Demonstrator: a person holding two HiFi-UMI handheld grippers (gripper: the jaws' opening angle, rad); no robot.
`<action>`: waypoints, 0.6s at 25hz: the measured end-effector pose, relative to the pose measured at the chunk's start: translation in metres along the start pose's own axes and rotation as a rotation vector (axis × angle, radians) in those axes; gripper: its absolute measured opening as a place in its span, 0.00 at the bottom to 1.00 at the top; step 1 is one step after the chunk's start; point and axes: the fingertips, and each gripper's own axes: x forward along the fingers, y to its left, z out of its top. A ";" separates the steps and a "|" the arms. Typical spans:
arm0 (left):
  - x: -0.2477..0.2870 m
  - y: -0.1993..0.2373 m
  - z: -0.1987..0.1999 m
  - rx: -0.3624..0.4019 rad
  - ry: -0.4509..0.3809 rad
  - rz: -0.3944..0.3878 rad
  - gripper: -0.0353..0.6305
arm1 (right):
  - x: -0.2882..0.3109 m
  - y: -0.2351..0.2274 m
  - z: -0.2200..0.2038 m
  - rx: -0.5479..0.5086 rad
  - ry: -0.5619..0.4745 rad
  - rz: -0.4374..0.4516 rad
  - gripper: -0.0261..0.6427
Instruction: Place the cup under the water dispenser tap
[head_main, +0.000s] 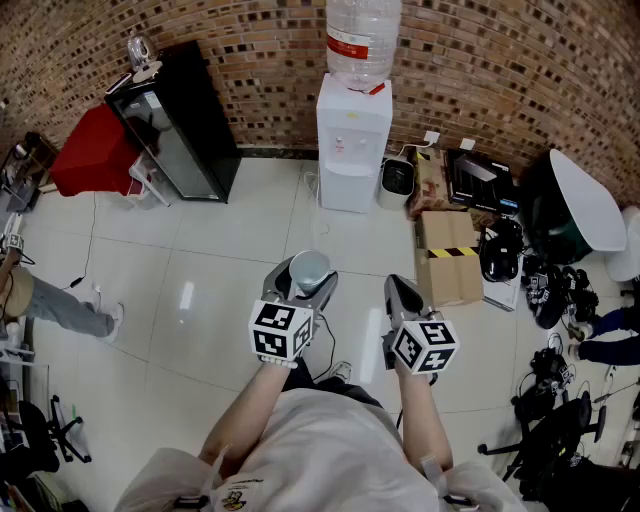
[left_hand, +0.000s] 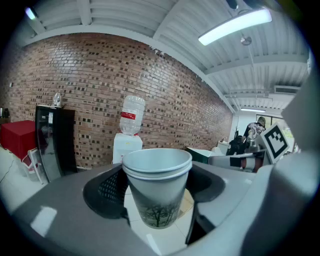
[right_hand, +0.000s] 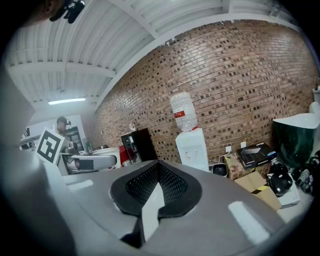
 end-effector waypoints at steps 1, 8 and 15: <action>0.000 0.001 -0.001 -0.002 0.001 0.000 0.58 | 0.001 -0.001 -0.001 0.002 0.001 0.000 0.04; 0.007 0.024 -0.007 -0.022 0.006 0.020 0.58 | 0.020 -0.005 -0.017 0.006 0.029 0.009 0.04; 0.040 0.054 -0.003 -0.035 0.026 -0.004 0.58 | 0.057 -0.007 -0.017 0.061 0.054 0.008 0.04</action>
